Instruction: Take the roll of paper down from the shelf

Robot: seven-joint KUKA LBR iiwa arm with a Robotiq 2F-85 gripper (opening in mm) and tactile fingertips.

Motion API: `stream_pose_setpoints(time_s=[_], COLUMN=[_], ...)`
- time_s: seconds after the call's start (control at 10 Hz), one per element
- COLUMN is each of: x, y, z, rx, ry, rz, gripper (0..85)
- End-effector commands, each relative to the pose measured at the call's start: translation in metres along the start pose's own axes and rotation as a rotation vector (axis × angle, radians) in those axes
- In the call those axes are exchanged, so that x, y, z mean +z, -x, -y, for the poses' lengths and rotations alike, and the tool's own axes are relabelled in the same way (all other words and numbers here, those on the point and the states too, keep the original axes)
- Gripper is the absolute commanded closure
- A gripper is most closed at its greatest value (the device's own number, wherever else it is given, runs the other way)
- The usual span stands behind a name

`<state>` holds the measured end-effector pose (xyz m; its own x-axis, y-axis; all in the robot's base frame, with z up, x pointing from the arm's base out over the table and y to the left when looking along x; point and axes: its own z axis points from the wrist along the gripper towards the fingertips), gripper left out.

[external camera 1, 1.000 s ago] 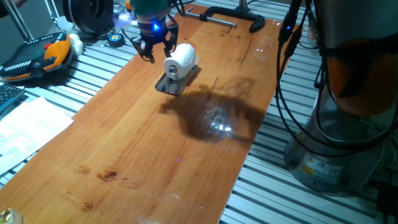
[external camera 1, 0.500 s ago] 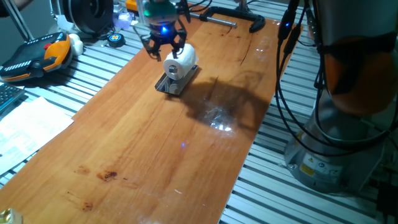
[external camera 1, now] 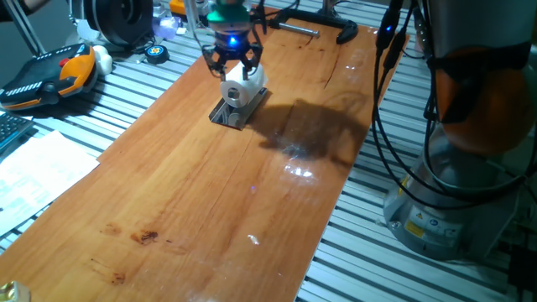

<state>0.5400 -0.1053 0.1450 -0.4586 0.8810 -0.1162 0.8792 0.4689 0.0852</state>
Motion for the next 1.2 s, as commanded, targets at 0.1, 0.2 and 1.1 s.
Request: stream_pose_setpoints(time_s=[0.1,0.2,1.1], x=[0.0,-0.001,-0.007], y=[-0.001,-0.001,-0.011], z=[-0.001,-0.002,-0.013], rx=[0.494,0.493,0.562], ry=[-0.059,-0.063,-0.18], rz=[0.045,0.056,-0.013], gripper=[29.3,29.3,30.0])
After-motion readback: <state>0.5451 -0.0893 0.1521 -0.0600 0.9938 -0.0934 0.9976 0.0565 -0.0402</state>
